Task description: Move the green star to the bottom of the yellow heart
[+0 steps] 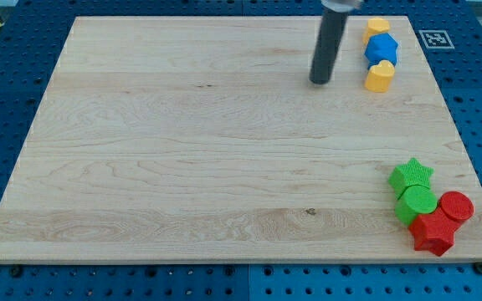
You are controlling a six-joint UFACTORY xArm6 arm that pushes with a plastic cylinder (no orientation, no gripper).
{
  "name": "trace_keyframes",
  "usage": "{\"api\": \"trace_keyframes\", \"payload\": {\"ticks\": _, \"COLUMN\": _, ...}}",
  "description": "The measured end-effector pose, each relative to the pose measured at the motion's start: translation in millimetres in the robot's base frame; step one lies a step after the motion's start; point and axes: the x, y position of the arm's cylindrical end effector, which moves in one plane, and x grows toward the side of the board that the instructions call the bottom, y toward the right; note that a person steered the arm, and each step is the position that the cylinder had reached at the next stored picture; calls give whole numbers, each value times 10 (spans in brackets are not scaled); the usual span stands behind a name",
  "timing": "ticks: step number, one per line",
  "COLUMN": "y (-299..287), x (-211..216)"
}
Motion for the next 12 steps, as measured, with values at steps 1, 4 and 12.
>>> {"api": "trace_keyframes", "payload": {"ticks": 1, "y": 153, "x": -2}}
{"api": "trace_keyframes", "payload": {"ticks": 4, "y": 304, "x": -33}}
{"api": "trace_keyframes", "payload": {"ticks": 12, "y": 471, "x": -204}}
